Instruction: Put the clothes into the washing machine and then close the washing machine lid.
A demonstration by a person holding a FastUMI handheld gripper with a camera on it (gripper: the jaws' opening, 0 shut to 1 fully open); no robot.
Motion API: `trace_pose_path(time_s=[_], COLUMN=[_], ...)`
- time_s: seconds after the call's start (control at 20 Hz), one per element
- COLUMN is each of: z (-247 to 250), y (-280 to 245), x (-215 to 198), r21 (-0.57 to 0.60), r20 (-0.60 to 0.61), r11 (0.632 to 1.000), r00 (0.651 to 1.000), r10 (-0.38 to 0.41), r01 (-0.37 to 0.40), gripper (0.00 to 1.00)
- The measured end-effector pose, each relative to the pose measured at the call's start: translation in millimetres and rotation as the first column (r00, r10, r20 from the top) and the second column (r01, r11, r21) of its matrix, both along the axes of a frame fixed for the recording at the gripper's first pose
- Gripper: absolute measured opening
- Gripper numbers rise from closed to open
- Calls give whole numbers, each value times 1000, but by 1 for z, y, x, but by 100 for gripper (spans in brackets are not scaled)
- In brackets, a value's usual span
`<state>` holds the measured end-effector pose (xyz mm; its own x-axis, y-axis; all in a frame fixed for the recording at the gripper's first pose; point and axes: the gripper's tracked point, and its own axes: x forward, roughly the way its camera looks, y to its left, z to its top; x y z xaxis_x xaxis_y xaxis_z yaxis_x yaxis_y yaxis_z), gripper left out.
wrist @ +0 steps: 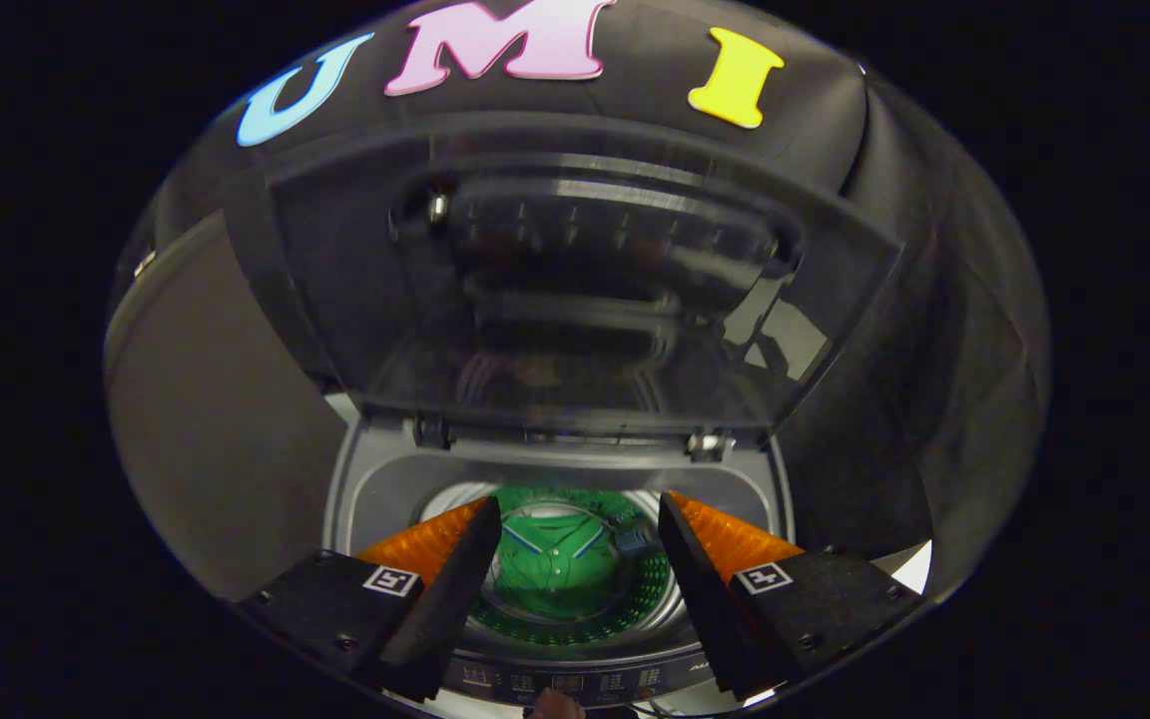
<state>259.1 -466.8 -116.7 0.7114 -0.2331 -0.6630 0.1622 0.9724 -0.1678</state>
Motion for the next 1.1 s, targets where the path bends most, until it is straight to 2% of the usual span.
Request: trace_pose_path(time_s=[0.25,0.65,0.85,1.1], z=[76,147,165,153], y=[6,-3,-7,-14], x=[32,65,89,128], r21=[5,-15,10,15], r20=[83,179,221,195], r11=[1000,999,998,997], r00=[997,983,973,978], r10=[-6,-48,-64,-73], r01=[5,51,63,72], gripper=[99,99,98,99])
